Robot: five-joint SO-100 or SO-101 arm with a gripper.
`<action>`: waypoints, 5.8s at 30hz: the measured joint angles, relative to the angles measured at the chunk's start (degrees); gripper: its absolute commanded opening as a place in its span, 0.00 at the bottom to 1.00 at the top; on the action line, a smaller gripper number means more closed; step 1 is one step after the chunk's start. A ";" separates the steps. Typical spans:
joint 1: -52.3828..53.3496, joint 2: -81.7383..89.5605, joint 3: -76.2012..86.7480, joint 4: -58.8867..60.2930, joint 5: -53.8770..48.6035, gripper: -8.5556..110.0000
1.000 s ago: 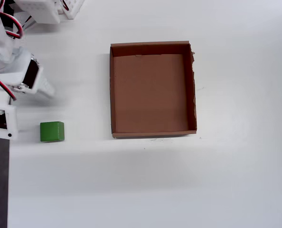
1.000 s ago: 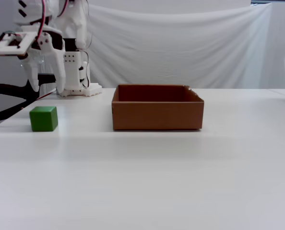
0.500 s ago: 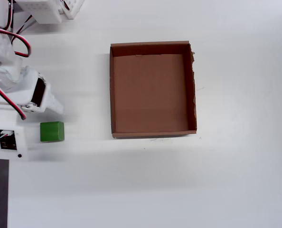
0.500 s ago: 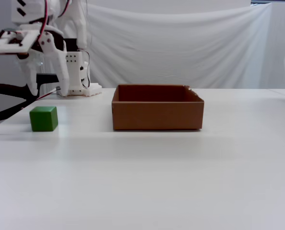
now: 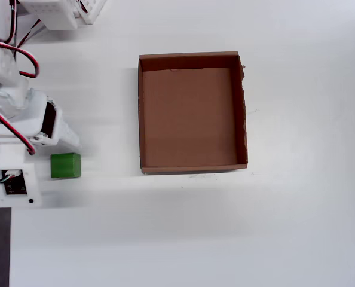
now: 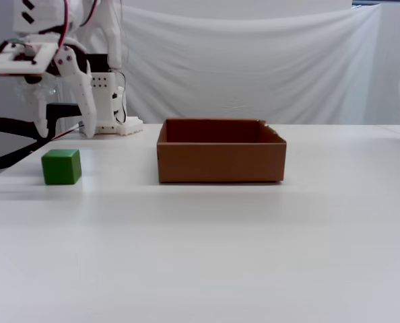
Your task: Grasp a green cube and put it in a box.
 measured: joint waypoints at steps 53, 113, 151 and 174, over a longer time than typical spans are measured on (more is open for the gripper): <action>-1.76 -14.50 -5.10 -8.96 -1.14 0.29; -3.69 -12.39 -6.06 -4.66 2.02 0.19; -42.19 -12.39 -22.59 25.66 28.83 0.19; -46.67 -38.94 -42.10 24.26 29.88 0.19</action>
